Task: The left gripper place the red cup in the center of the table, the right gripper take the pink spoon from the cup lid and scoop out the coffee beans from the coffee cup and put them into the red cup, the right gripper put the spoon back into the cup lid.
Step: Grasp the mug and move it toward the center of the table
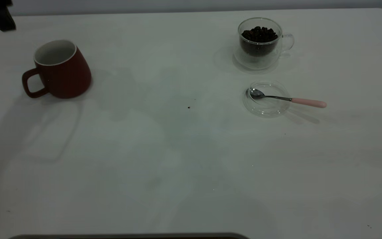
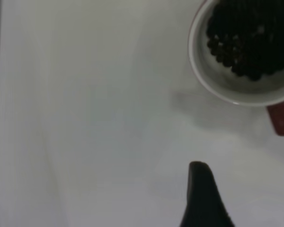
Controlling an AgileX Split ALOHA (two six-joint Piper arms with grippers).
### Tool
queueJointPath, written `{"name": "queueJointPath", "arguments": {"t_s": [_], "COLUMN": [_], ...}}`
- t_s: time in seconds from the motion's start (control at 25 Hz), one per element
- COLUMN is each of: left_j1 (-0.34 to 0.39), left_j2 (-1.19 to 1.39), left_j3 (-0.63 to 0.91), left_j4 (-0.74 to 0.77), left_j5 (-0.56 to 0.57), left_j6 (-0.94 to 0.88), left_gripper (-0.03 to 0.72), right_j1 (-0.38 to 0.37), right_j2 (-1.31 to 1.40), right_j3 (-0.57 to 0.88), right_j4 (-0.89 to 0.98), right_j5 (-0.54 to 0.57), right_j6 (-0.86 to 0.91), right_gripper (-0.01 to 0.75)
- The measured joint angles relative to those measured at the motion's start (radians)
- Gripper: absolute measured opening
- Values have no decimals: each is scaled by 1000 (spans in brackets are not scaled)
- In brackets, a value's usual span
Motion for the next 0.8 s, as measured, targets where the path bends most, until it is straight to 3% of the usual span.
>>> {"name": "queueJointPath", "arguments": {"t_s": [0.36,0.8], "left_j1": [0,-21], "left_j2": [178,234], "left_j3": [-32,-32], "left_j4": [346,378], "left_j5": [-38,-186], "left_j6": [-37,-96], "left_gripper": [529,529], "right_j1": [0,0], "right_j2": [0,0], "right_j3": [0,0], "right_j4": [0,0], "right_j5": [0,1], "right_j6": [0,0], "right_gripper": [237,237]}}
